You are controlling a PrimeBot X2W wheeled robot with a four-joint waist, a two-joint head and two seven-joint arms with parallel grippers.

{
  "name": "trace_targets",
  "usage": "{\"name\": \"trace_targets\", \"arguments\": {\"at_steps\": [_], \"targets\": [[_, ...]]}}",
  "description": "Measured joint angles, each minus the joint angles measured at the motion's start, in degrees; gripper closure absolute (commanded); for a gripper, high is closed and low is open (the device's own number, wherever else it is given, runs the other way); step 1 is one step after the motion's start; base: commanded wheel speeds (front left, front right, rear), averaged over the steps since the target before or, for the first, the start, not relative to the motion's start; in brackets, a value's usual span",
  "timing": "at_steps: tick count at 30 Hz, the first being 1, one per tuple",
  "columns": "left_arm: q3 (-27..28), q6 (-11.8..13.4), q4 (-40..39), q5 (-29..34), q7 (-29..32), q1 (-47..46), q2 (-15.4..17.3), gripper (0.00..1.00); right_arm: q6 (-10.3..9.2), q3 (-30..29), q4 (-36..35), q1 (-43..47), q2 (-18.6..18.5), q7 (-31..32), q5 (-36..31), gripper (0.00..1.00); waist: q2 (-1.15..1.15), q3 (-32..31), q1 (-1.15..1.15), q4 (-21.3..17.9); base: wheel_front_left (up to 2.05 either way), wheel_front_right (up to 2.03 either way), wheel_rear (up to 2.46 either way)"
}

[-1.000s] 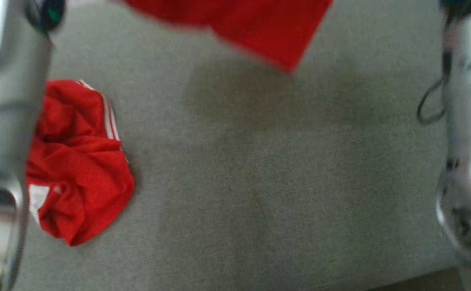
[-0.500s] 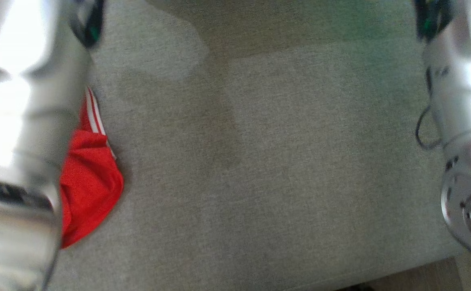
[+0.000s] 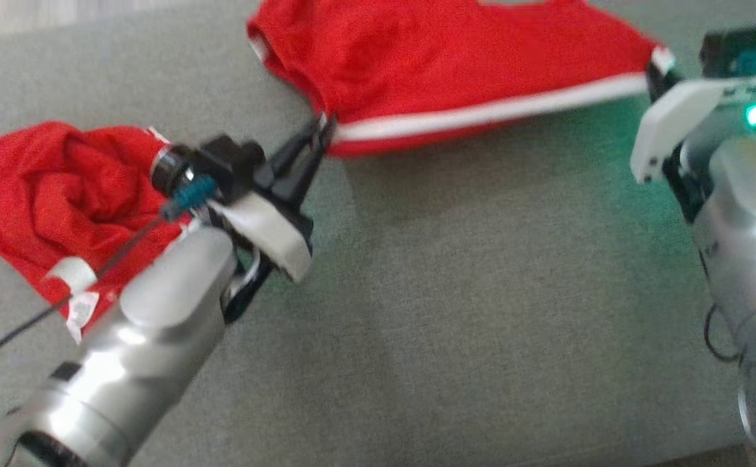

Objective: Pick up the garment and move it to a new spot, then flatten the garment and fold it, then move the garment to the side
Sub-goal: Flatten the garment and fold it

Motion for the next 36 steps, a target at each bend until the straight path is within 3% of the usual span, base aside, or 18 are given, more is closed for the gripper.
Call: {"name": "trace_targets", "arguments": {"at_steps": [7,14,19,29,36], "targets": [[-5.3,0.2,-3.1,0.9,0.7,6.3,0.5,1.0,0.0,5.2,0.7,7.8,-2.8,4.7,5.9,1.0,0.0,-6.7,0.0,-0.7,0.0,0.0,0.0],[-7.7,3.0,-8.6,0.7,3.1,13.3,0.0,1.0,0.0,8.9,-0.6,13.6,-5.2,5.9,12.2,1.0,0.0,-11.5,0.0,-0.7,0.0,0.0,0.0],[-8.3,6.0,-12.8,0.4,4.2,16.8,0.7,1.0,0.0,10.8,-5.6,18.4,-6.4,6.2,17.9,1.0,0.0,-13.4,0.0,0.0,0.0,0.0,0.0],[-5.3,10.2,-15.6,-0.2,4.9,13.8,1.5,1.0,0.0,9.9,-18.2,17.9,-8.4,5.5,21.8,1.0,0.0,-9.0,0.02,2.3,0.0,0.0,0.0],[-1.8,10.6,-11.8,-1.1,3.6,6.3,-1.4,1.0,0.0,4.6,-20.4,7.6,-7.1,6.8,16.2,1.0,0.0,-2.4,0.03,6.4,0.0,0.0,0.0]]}}
